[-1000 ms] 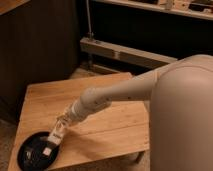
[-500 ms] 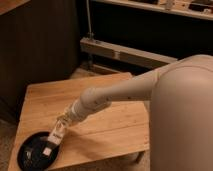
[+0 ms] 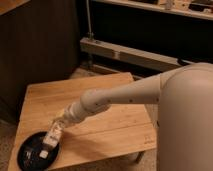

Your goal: Place the bottle in the ceramic bowl

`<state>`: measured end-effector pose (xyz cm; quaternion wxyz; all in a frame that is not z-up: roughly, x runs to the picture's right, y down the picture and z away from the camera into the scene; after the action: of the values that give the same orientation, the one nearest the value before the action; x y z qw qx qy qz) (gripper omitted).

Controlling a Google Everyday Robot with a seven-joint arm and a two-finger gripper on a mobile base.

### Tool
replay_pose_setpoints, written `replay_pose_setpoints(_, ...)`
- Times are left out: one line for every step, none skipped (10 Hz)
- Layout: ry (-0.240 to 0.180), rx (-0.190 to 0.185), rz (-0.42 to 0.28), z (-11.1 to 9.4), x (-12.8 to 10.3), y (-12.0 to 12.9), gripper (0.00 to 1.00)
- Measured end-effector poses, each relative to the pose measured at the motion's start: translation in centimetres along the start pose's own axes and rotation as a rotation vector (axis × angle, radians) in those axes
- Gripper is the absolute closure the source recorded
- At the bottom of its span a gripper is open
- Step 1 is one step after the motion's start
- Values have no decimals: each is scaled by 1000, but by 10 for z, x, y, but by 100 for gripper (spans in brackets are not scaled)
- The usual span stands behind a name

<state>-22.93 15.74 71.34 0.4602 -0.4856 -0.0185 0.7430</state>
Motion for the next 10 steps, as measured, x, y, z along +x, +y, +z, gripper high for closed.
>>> replay_pose_setpoints(11, -10, -8, 4, 4, 2, 100)
replay_pose_setpoints(17, -19, -12, 6, 6, 3, 100)
replay_pose_setpoints(19, -29, -19, 8, 8, 4, 100)
replay_pose_setpoints(22, -35, -28, 12, 12, 5, 100)
replay_pose_setpoints(23, -37, -40, 16, 16, 6, 100)
replay_pose_setpoints(23, -41, -50, 21, 20, 7, 100)
replay_pose_setpoints(21, -43, -57, 25, 22, 6, 100)
replay_pose_setpoints(20, -43, -75, 33, 27, 8, 100)
replay_pose_setpoints(20, -40, -92, 39, 32, 9, 97)
replay_pose_setpoints(15, -36, -112, 44, 35, 10, 89)
